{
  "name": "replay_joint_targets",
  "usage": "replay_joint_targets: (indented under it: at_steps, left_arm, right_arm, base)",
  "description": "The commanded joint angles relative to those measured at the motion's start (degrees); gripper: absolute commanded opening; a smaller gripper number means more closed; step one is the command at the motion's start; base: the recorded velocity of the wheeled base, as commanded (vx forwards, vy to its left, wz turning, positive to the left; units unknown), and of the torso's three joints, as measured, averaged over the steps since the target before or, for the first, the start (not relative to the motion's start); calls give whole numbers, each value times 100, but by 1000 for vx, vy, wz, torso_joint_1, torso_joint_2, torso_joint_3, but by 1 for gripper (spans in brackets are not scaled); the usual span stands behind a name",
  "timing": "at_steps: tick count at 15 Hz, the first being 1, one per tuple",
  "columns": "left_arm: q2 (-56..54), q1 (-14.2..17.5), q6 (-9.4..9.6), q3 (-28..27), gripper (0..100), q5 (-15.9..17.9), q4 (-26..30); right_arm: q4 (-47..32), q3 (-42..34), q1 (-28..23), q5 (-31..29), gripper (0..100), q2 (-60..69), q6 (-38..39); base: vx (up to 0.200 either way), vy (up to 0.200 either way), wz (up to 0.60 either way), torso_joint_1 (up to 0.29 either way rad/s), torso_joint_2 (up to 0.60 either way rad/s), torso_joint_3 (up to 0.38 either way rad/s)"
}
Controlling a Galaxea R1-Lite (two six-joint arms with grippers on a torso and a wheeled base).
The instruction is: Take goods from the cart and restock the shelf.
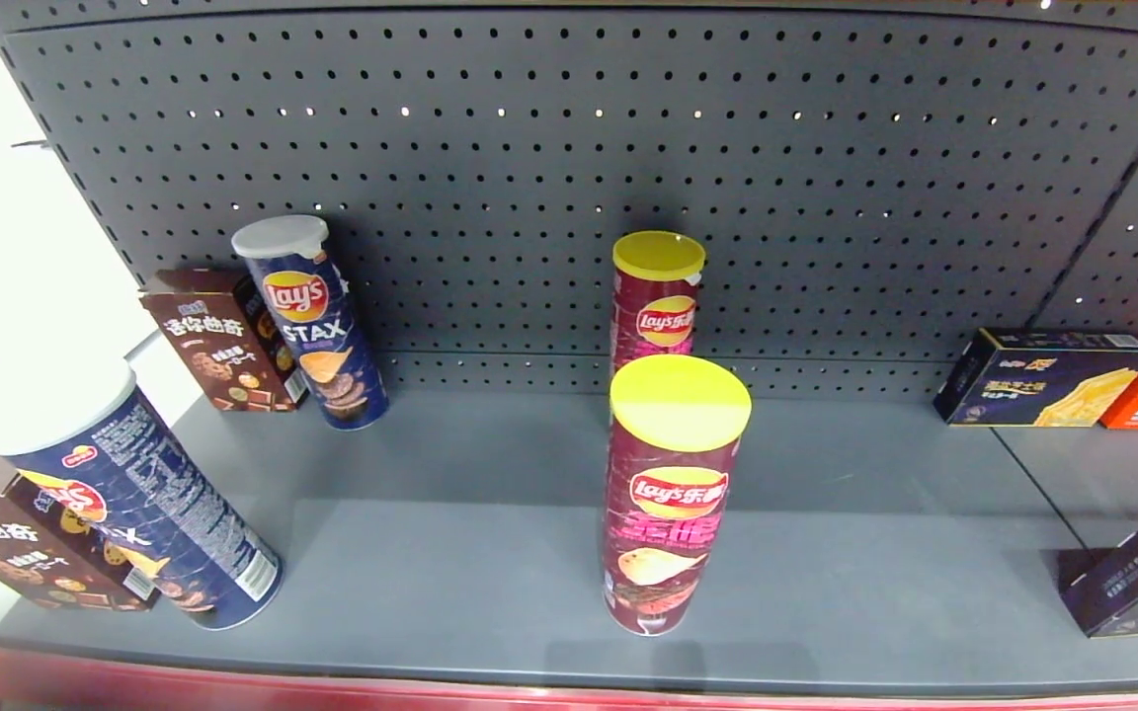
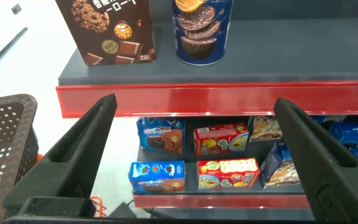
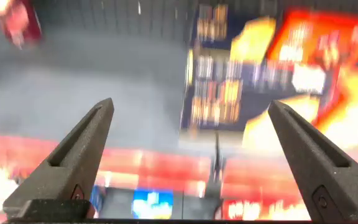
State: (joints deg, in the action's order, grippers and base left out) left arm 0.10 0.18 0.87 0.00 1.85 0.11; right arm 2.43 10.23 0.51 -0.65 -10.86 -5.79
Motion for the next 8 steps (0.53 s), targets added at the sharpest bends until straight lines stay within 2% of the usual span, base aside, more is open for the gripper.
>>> replay_joint_targets:
  at_steps: [1,3,4,8]
  left_arm:
    - [8,-1,-7,0,100,-10,-2]
    - [8,-1,-7,0,100,-10,-11]
    - [8,-1,-7,0,100,-10,-2]
    - [8,-1,-25,0,100,-18,-11]
  right_arm:
    - [-93,-935,-51,-94,100,1077,140]
    - [-23,-961,-42,-41,100,1042,219]
    - [-225,-1023,-25,381,100,1077,333]
    - [-234,-1023,-51,284,100,1077,526]
  base:
    - [0,0,0,0,0,0]
    - [0,0,0,0,0,0]
    - [0,0,0,0,0,0]
    - [0,0,0,0,0,0]
